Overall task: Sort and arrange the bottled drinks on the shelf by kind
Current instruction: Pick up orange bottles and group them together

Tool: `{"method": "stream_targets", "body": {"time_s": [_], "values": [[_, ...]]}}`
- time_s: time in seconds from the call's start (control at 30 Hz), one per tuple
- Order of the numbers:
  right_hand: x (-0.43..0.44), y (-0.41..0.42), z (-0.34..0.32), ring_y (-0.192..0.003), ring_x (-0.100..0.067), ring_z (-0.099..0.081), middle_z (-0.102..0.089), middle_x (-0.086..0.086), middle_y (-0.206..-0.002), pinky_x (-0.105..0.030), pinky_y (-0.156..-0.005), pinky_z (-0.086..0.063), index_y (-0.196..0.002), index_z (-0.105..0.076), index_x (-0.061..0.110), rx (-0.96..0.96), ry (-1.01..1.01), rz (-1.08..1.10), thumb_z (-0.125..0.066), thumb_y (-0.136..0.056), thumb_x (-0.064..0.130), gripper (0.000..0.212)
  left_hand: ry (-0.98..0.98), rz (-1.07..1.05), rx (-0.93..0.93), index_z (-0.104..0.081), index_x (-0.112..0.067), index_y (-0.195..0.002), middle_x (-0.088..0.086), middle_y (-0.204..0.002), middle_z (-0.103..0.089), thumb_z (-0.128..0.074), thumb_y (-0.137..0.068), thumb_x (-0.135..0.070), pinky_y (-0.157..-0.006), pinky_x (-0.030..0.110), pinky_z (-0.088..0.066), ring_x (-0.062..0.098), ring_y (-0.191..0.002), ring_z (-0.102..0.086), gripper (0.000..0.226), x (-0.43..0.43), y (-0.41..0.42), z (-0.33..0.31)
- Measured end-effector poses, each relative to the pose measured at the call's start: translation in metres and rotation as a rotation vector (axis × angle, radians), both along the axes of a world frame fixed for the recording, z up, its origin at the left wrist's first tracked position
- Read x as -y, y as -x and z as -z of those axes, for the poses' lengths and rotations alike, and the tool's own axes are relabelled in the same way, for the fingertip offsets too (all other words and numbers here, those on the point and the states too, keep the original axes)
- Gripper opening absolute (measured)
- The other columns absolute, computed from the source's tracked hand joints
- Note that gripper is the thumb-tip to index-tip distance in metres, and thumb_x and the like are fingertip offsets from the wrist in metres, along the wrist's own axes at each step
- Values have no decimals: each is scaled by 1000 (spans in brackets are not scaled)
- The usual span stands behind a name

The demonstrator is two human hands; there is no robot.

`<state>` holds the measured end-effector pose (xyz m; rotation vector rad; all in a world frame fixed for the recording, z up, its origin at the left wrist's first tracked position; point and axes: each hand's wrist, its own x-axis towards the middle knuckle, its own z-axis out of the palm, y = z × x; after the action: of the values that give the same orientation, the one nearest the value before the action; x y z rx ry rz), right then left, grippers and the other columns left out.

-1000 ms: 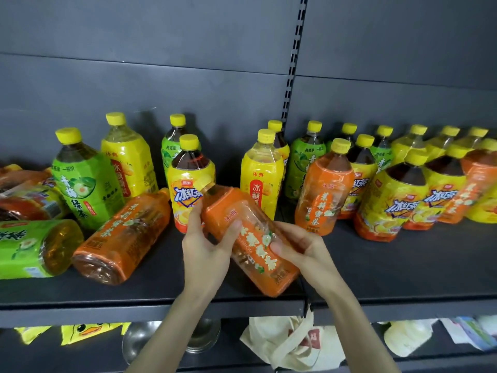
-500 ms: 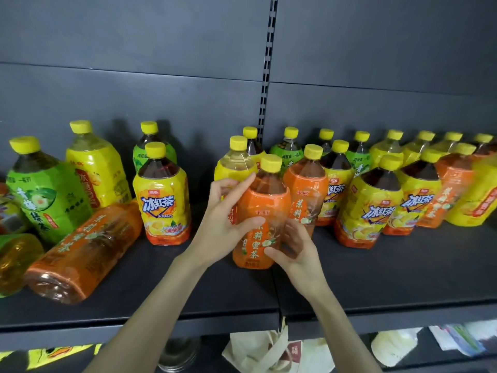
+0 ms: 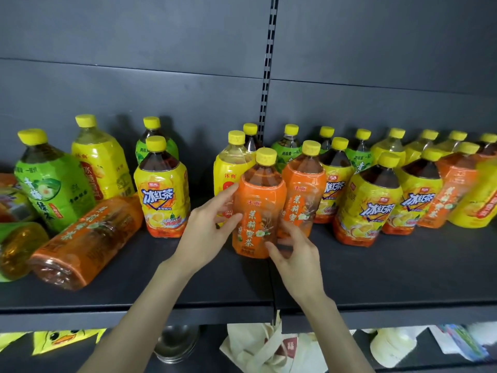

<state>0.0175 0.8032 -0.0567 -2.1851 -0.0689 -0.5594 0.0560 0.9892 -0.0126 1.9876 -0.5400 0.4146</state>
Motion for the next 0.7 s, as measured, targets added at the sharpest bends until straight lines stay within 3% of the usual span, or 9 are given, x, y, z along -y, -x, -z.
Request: {"method": "stream_targets", "body": {"time_s": [0.1, 0.23, 0.33, 0.5, 0.57, 0.7], "values": [[-8, 16, -4, -85, -13, -66, -63, 3, -106, -39, -72, -59, -114, -64, 12, 123, 0, 44, -69, -87, 19, 28, -15, -128, 71, -63, -14, -121, -5, -109, -66, -65, -88, -12, -83, 24, -55, 2, -96, -63, 34, -12, 14, 7], [-27, 26, -14, -83, -4, -64, -64, 9, -98, -19, -69, -54, -102, -69, 12, 184, -18, -8, -67, -89, 15, 14, 24, -237, 103, -70, -16, -100, -18, -91, -64, -67, -86, -11, -73, 4, -46, -4, -90, -62, 15, -36, 29, 8], [-51, 23, -23, -89, 0, -61, -65, 9, -96, -10, -69, -50, -100, -69, 13, 173, -73, -70, -67, -89, 14, 11, 72, -320, 106, -67, -22, -93, -13, -87, -68, -67, -87, -12, -72, 3, -44, -1, -83, -64, 12, -64, 33, 4], [-112, 8, -30, -86, 2, -61, -65, 9, -91, -5, -68, -46, -97, -69, 15, 155, -135, -148, -67, -88, 12, 9, 48, -425, 136, -68, -18, -92, -9, -88, -69, -67, -86, -13, -76, 15, -48, 5, -80, -66, 8, -126, 35, -1], [-143, 1, -31, -85, 3, -61, -64, 11, -90, -5, -67, -45, -96, -69, 18, 143, -160, -176, -67, -89, 12, 9, -9, -478, 147, -69, -17, -92, -9, -89, -68, -67, -86, -12, -74, 13, -44, 9, -81, -65, 8, -155, 35, -3], [-207, -14, -24, -83, 2, -63, -68, 8, -91, -6, -68, -47, -96, -70, 17, 103, -198, -208, -66, -89, 14, 8, -66, -493, 43, -68, -16, -98, -5, -96, -68, -67, -87, -21, -80, 21, -45, 13, -89, -63, 13, -215, 29, -4]]}}
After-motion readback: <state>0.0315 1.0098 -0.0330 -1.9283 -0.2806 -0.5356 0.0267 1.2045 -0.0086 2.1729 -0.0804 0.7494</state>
